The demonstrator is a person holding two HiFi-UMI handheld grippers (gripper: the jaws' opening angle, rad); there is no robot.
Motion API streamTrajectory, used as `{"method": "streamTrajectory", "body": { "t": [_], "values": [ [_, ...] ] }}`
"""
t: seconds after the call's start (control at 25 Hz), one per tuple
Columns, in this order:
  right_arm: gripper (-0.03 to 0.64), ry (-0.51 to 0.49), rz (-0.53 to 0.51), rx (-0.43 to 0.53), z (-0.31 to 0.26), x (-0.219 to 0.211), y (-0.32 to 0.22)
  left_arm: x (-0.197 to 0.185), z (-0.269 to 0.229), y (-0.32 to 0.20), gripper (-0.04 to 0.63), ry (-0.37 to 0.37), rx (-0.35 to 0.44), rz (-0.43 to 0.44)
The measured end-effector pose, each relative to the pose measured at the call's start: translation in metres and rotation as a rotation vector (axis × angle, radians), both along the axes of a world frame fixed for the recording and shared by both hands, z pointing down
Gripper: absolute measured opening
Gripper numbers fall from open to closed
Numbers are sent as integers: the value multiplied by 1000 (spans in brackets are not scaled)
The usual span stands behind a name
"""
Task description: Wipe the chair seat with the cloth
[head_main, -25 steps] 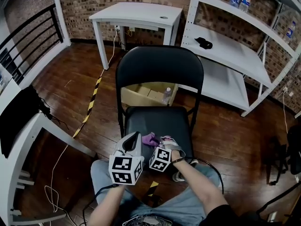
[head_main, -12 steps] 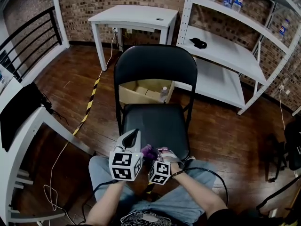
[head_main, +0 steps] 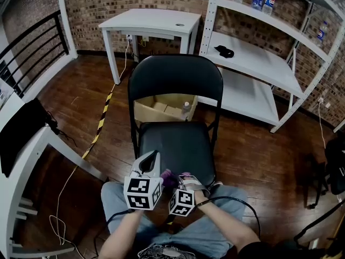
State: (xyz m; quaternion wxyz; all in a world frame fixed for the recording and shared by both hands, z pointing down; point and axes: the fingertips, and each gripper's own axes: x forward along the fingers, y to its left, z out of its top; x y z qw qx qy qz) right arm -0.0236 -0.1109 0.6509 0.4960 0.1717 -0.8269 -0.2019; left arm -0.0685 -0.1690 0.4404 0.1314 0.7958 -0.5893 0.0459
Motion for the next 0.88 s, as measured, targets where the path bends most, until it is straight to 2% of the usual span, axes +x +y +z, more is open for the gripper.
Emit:
{"method": "streamTrajectory", "body": {
  "t": [0.24,0.48,0.68,0.88],
  "values": [
    [106,-84,67,67,-55,1,-56,4,-10,-10,3,15,23,13],
    [107,-94,139,159,-94,8,-133,16,-20,-18,3,21,49,49],
    [107,-65,164,195,-94,13,-194,22,-16,-31,3,21,36,69],
    [107,-25,206,183,-74,21,-245,17,-4,-48,5,21,2,71]
  ]
}}
